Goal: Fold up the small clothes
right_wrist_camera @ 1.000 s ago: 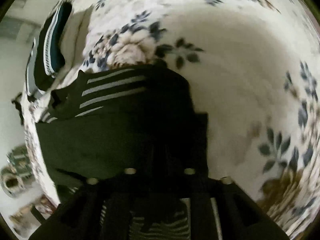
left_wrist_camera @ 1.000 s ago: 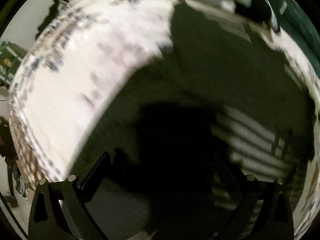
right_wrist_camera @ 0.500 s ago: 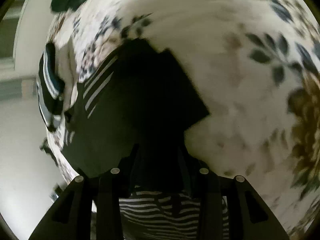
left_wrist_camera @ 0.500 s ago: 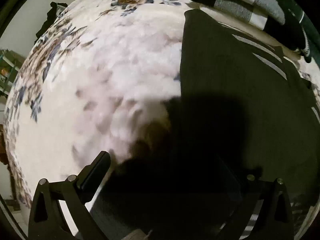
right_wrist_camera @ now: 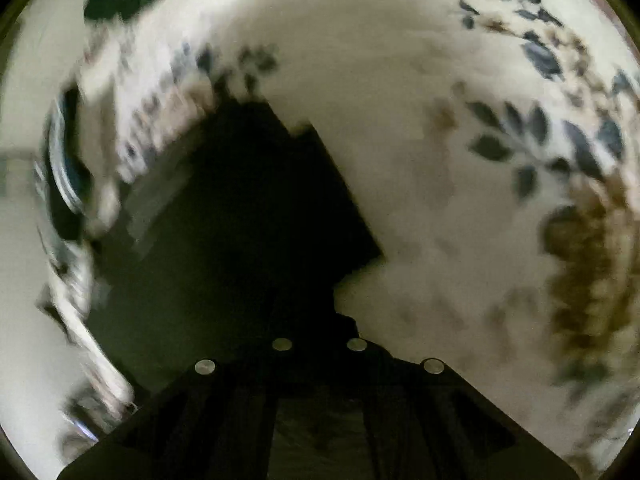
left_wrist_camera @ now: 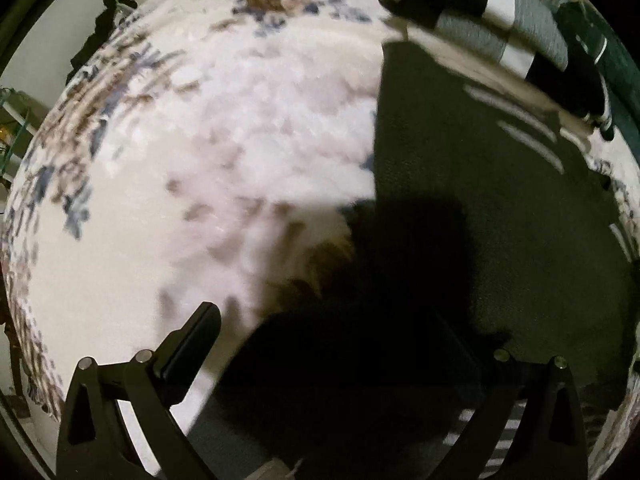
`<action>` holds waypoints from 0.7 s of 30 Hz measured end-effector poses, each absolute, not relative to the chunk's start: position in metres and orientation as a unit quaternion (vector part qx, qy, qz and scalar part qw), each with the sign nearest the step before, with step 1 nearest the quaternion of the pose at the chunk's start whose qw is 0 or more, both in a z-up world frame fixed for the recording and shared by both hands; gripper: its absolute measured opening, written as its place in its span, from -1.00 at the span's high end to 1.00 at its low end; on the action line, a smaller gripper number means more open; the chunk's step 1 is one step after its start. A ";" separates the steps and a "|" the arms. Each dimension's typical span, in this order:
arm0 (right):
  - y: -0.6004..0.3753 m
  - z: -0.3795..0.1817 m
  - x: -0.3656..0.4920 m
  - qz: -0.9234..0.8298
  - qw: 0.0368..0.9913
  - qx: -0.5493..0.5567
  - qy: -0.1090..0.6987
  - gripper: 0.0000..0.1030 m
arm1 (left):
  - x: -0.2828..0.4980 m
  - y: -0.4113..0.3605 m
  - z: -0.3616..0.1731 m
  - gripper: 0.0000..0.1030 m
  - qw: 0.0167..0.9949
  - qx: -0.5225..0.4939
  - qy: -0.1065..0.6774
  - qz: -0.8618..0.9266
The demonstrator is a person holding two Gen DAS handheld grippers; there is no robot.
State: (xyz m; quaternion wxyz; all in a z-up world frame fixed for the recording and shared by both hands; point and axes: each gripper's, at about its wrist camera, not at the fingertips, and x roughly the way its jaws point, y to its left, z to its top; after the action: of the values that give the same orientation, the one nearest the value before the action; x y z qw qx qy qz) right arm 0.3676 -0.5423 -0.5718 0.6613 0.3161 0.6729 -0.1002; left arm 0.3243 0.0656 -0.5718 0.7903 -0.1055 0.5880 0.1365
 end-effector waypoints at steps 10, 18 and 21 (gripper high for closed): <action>-0.402 -0.518 0.464 0.139 0.668 0.255 0.685 -0.21 | 0.305 0.103 -0.581 -0.72 0.800 -0.261 0.539 0.036; -0.174 -0.541 0.563 0.290 0.656 0.083 0.692 -0.20 | 0.298 0.116 -0.594 0.67 0.805 -0.300 0.511 -0.007; -0.105 -0.568 0.582 0.309 0.628 0.015 0.714 -0.21 | 0.294 0.122 -0.598 0.71 0.802 -0.320 0.504 -0.016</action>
State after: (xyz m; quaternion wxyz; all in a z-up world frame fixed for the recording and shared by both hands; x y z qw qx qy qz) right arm 0.5820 -0.1049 -0.5677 0.6279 0.0149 0.7143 0.3087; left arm 0.2937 0.1224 -0.5977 0.8023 -0.3197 0.5039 -0.0156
